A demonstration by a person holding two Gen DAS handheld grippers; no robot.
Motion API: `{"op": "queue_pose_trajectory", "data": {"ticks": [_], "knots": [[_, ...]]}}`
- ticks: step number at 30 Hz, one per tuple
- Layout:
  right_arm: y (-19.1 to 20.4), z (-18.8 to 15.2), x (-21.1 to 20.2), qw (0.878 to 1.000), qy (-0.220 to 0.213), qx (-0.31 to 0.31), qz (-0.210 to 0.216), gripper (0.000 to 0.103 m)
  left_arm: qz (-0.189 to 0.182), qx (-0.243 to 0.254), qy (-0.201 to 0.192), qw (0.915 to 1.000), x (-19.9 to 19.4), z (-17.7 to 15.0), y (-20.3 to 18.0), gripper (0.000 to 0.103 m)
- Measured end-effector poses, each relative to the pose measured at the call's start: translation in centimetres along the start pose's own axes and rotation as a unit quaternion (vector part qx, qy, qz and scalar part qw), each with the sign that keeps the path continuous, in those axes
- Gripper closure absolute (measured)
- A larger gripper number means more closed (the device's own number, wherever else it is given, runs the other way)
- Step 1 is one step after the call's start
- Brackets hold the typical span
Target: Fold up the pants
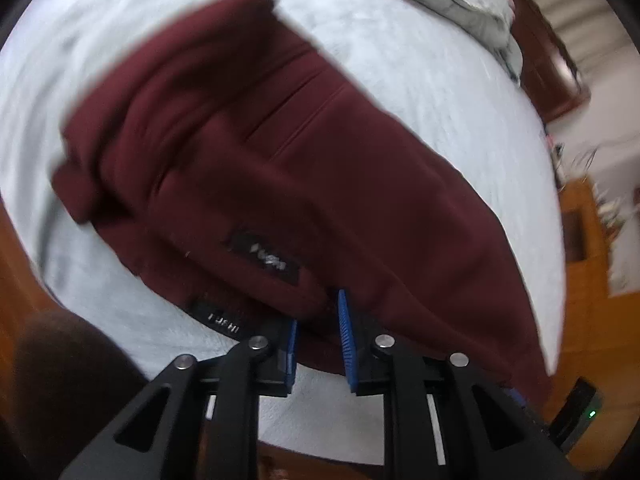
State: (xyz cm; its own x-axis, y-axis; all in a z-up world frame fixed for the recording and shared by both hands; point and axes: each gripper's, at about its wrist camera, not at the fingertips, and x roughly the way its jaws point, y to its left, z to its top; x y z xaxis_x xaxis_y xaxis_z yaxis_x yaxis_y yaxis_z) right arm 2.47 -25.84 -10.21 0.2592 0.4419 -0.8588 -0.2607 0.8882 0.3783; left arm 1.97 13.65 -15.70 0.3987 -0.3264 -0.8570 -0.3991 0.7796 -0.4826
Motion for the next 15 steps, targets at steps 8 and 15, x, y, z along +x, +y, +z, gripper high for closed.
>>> {"op": "queue_pose_trajectory", "data": {"ticks": [8, 15], "knots": [[6.4, -0.3, -3.2, 0.999, -0.032, -0.036, 0.005, 0.032, -0.056, -0.035, -0.004, 0.9978, 0.4, 1.2, 2.0, 0.067], [13.1, 0.6, 2.3, 0.982, 0.008, -0.180, -0.055, 0.031, -0.065, -0.069, -0.007, 0.9955, -1.6, 3.9, 3.2, 0.047]]}}
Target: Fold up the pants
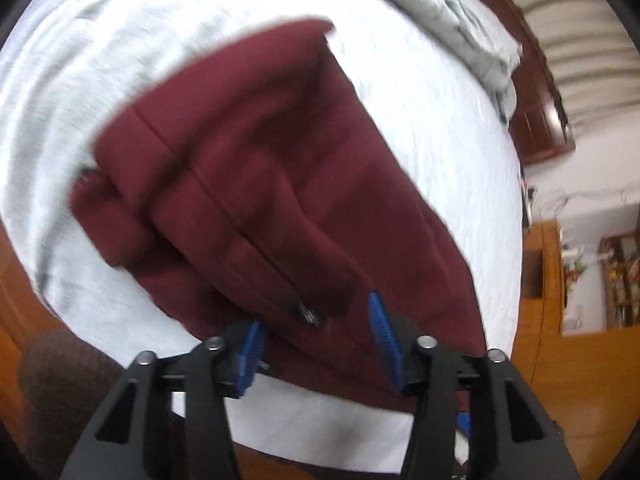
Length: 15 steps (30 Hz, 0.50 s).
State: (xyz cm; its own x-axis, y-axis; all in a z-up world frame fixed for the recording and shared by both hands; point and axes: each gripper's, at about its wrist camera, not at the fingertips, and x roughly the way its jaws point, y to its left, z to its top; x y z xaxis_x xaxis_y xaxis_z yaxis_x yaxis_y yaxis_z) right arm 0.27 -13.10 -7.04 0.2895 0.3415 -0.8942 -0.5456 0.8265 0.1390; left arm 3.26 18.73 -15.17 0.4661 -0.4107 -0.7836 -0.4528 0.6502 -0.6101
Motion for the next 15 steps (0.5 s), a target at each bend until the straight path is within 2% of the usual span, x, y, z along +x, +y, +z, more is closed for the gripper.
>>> {"op": "queue_pose_trajectory", "data": {"ticks": [5, 6, 7, 8, 9, 13, 15], "knots": [[0.7, 2.3, 3.4, 1.000, 0.014, -0.017, -0.006, 0.033, 0.001, -0.013, 0.006, 0.9999, -0.6, 2.1, 1.5, 0.045], [0.7, 2.8, 4.0, 1.000, 0.018, -0.019, -0.008, 0.044, -0.002, -0.021, -0.001, 0.9998, -0.6, 2.4, 1.6, 0.047], [0.6, 3.4, 4.6, 0.999, 0.027, -0.018, 0.000, 0.075, -0.001, -0.029, -0.004, 0.9996, -0.6, 2.7, 1.7, 0.053], [0.6, 3.4, 4.8, 0.999, 0.034, -0.014, 0.008, 0.097, 0.000, -0.037, -0.005, 0.9993, -0.7, 3.0, 2.1, 0.061], [0.3, 3.7, 5.1, 0.999, 0.044, -0.004, 0.024, 0.103, -0.001, -0.041, -0.009, 0.9991, -1.0, 3.1, 2.5, 0.072], [1.5, 3.6, 3.3, 0.996, 0.020, 0.002, 0.087, 0.103, -0.022, -0.023, -0.015, 0.9994, -2.7, 3.3, 3.2, 0.081], [2.1, 3.2, 2.4, 0.996, 0.012, 0.002, 0.085, 0.103, -0.026, -0.012, -0.026, 0.9993, -4.1, 2.6, 3.2, 0.082]]}}
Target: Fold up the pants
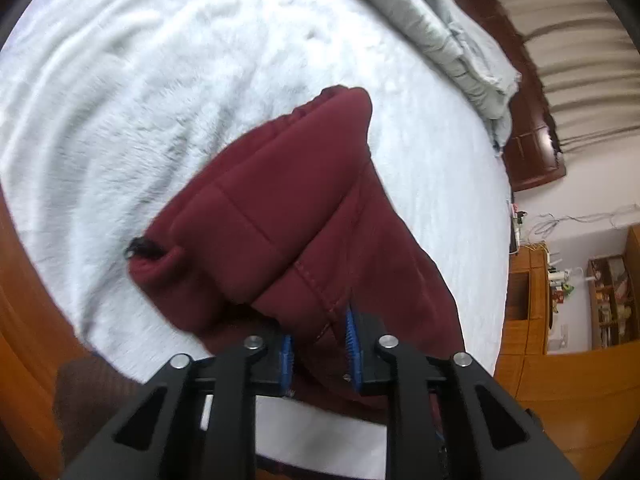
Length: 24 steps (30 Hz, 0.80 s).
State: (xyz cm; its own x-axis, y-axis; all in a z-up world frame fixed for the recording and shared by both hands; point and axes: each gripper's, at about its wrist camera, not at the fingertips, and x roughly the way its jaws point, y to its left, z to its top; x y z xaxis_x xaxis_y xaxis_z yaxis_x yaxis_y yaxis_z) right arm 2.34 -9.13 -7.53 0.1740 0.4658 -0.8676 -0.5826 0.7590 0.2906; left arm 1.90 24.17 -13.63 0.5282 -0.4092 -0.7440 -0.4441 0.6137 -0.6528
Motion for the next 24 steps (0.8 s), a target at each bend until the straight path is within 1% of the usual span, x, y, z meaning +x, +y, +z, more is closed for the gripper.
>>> {"op": "queue_pose_trajectory", "data": {"ticks": [1, 2, 4, 5, 7, 9, 10, 11, 12, 13, 14, 15, 16, 17, 19, 20, 22, 24], "knots": [[0.5, -0.3, -0.2, 1.000, -0.002, -0.006, -0.007, 0.102, 0.001, 0.003, -0.001, 1.0000, -0.5, -0.4, 0.2, 0.083], [0.8, -0.5, -0.2, 1.000, -0.005, -0.012, -0.017, 0.097, 0.005, 0.001, 0.000, 1.0000, -0.7, -0.7, 0.6, 0.083], [0.9, -0.8, -0.2, 0.999, -0.006, -0.018, -0.033, 0.060, 0.012, -0.012, 0.011, 0.9998, -0.4, -1.2, 2.0, 0.084], [0.8, -0.7, 0.1, 0.999, -0.007, -0.016, -0.039, 0.058, 0.019, -0.018, 0.019, 0.9995, 0.1, -1.7, 2.8, 0.084], [0.4, -0.8, 0.4, 0.999, -0.005, -0.006, -0.035, 0.058, 0.027, -0.008, 0.023, 0.9993, 0.7, -2.0, 3.6, 0.085], [-0.2, -1.0, 0.0, 1.000, -0.006, 0.013, -0.025, 0.058, 0.023, -0.011, 0.027, 0.9993, 0.7, -1.7, 3.5, 0.085], [-0.8, -1.3, -0.3, 0.999, -0.008, 0.033, -0.010, 0.058, 0.019, -0.010, 0.031, 0.9993, 0.5, -1.5, 3.3, 0.084], [-1.2, -1.5, -0.7, 0.999, -0.012, 0.044, -0.004, 0.058, 0.014, 0.000, 0.032, 0.9994, 0.2, -1.1, 2.4, 0.084], [-1.5, -1.8, -1.1, 0.998, -0.017, 0.054, -0.002, 0.056, 0.015, 0.013, 0.028, 0.9994, -0.3, -0.8, 1.6, 0.079], [-2.0, -2.2, -1.8, 0.997, -0.022, 0.071, -0.001, 0.053, 0.027, 0.032, 0.023, 0.9989, -0.9, -0.7, 0.8, 0.076], [-2.7, -2.8, -2.5, 0.996, -0.027, 0.089, 0.000, 0.051, 0.045, 0.058, 0.008, 0.9972, -2.0, -0.7, -0.4, 0.074], [-3.6, -3.5, -3.4, 0.993, -0.034, 0.115, 0.007, 0.047, 0.057, 0.072, -0.002, 0.9957, -2.7, -0.9, -1.1, 0.067], [-4.4, -4.4, -4.2, 0.989, -0.042, 0.141, 0.016, 0.046, 0.068, 0.083, -0.008, 0.9942, -3.2, -1.1, -1.4, 0.057], [-5.1, -4.9, -4.9, 0.985, -0.048, 0.164, 0.022, 0.045, 0.076, 0.097, -0.012, 0.9923, -3.8, -1.7, -2.1, 0.053], [-7.4, -7.2, -6.3, 0.970, -0.061, 0.233, 0.036, 0.043, 0.085, 0.113, -0.015, 0.9899, -4.3, -2.7, -3.1, 0.052], [-8.2, -8.1, -6.8, 0.963, -0.067, 0.257, 0.042, 0.043, 0.077, 0.116, -0.008, 0.9902, -4.2, -3.6, -3.8, 0.052], [-10.0, -9.8, -7.5, 0.945, -0.087, 0.308, 0.063, 0.039, 0.051, 0.126, 0.006, 0.9907, -3.5, -5.0, -5.3, 0.052], [-11.0, -10.7, -7.6, 0.935, -0.095, 0.334, 0.069, 0.039, 0.032, 0.152, 0.018, 0.9878, -2.2, -6.2, -7.3, 0.052]]}}
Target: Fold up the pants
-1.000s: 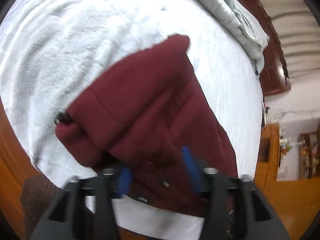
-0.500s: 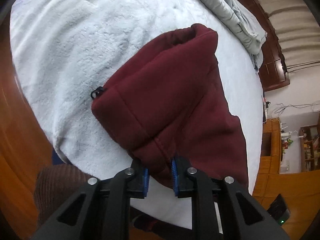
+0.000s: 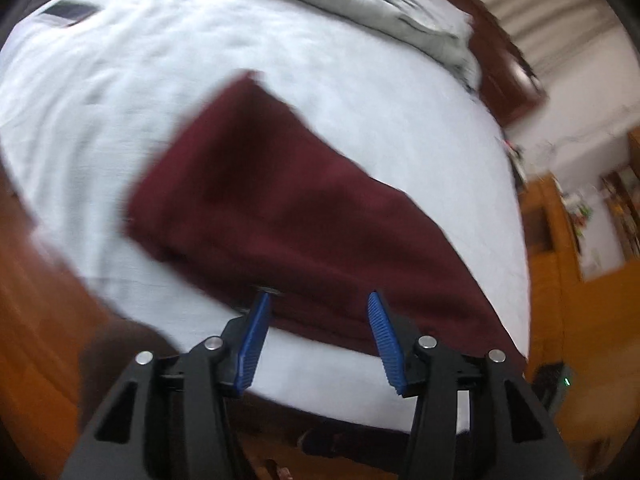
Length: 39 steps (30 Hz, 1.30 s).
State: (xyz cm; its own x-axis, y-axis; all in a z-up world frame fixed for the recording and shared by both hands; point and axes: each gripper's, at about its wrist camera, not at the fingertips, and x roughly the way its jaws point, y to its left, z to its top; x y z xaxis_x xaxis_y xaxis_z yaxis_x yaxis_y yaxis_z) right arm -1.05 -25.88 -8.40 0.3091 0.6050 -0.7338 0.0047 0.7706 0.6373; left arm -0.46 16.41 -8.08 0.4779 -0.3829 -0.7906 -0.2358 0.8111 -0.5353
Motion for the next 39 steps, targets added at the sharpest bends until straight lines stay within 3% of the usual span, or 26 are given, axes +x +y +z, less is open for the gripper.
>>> {"op": "queue_pose_trajectory", "data": {"ticks": [2, 5, 11, 14, 15, 17, 18, 19, 24, 26, 29, 30, 32, 34, 36, 39], "knots": [[-0.8, 0.1, 0.2, 1.000, -0.004, 0.023, 0.009, 0.039, -0.006, 0.037, 0.002, 0.9993, 1.7, -0.1, -2.4, 0.052], [-1.1, 0.1, 1.2, 0.998, 0.001, 0.046, 0.033, 0.035, 0.015, 0.069, -0.005, 0.9975, 4.4, 0.3, -4.1, 0.052], [-1.7, 0.3, 4.1, 0.996, 0.007, 0.081, 0.039, 0.034, 0.056, 0.076, 0.029, 0.9952, 8.4, 0.9, -2.6, 0.052], [-2.7, 1.4, 4.2, 0.993, 0.000, 0.108, 0.052, 0.034, 0.047, 0.074, 0.038, 0.9954, 9.0, 0.9, -1.3, 0.052], [-3.3, 1.5, 4.0, 0.992, -0.002, 0.111, 0.057, 0.036, 0.046, 0.075, 0.039, 0.9954, 9.0, 0.9, -1.1, 0.053], [-3.8, 2.4, 3.9, 0.991, -0.008, 0.120, 0.066, 0.056, 0.046, 0.082, 0.039, 0.9948, 9.0, 0.8, -1.2, 0.053], [-3.9, 2.5, 3.9, 0.991, -0.006, 0.120, 0.061, 0.081, 0.047, 0.087, 0.040, 0.9943, 9.1, 0.8, -1.2, 0.053], [-3.9, 2.7, 3.9, 0.991, -0.004, 0.118, 0.059, 0.090, 0.048, 0.090, 0.040, 0.9940, 9.1, 0.8, -1.3, 0.053], [-3.1, 1.6, 2.1, 0.994, -0.004, 0.096, 0.055, 0.095, 0.051, 0.102, 0.031, 0.9930, 7.7, 0.7, -1.6, 0.053], [-3.6, 0.5, 2.4, 0.995, 0.013, 0.095, 0.020, 0.095, 0.061, 0.117, 0.025, 0.9909, 7.4, 0.3, -2.0, 0.053], [-4.5, -0.2, 3.7, 0.996, 0.023, 0.089, 0.006, 0.092, 0.087, 0.164, 0.011, 0.9825, 7.5, -0.9, -4.4, 0.053], [-4.4, -0.2, 3.7, 0.996, 0.019, 0.088, 0.010, 0.089, 0.081, 0.175, 0.010, 0.9813, 7.5, -1.2, -5.4, 0.053], [-3.8, 0.2, 3.3, 0.997, 0.019, 0.071, 0.015, 0.074, 0.049, 0.188, 0.016, 0.9808, 7.9, -2.1, -7.8, 0.052], [-3.2, 0.2, 2.2, 0.999, 0.014, 0.052, 0.009, 0.051, 0.019, 0.203, 0.031, 0.9785, 8.8, -3.1, -10.2, 0.050], [-3.4, 0.3, 0.2, 0.999, 0.001, 0.044, -0.008, 0.047, 0.004, 0.227, 0.045, 0.9728, 10.3, -4.6, -12.6, 0.049], [-6.2, 0.2, -3.8, 0.996, -0.030, 0.081, -0.025, 0.047, 0.013, 0.259, 0.063, 0.9637, 12.8, -6.5, -14.8, 0.049]]}}
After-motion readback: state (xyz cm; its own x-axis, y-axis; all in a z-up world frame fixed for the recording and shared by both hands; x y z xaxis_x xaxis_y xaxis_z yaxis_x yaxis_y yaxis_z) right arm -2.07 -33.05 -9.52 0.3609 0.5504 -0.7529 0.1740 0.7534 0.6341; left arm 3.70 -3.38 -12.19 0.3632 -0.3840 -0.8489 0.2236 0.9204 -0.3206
